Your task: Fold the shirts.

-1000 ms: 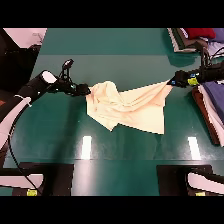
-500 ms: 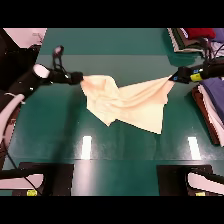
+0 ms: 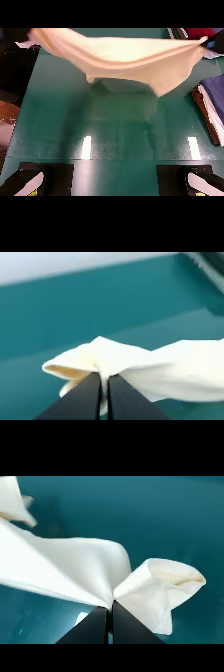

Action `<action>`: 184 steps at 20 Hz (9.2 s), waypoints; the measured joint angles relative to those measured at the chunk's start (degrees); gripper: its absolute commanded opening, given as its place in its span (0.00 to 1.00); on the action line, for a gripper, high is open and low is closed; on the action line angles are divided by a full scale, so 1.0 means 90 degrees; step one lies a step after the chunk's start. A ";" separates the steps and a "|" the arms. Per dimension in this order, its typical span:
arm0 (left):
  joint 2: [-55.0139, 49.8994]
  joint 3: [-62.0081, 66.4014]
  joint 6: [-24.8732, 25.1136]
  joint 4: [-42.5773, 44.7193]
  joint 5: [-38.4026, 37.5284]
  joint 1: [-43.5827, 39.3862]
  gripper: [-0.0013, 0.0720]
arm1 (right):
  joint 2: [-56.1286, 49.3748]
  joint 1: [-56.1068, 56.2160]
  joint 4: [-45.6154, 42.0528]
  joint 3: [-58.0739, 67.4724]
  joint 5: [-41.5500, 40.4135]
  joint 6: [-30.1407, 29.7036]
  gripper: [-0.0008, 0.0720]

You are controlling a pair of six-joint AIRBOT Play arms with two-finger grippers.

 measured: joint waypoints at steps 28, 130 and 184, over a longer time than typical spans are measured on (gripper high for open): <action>-0.2130 -0.2866 0.0158 0.0041 0.0243 0.0049 0.06 | -0.2565 0.0160 -0.0250 -0.2159 -0.1047 0.0112 0.04; 0.0568 0.1938 -0.1178 -0.1280 -0.2348 0.0984 0.05 | 0.0622 -0.1994 0.0692 0.0641 0.0682 -0.0393 0.03; -0.0512 -0.5408 -0.1081 0.0401 -0.3050 0.1659 0.78 | -0.0651 -0.0464 0.0095 -0.4571 -0.0248 -0.0168 0.56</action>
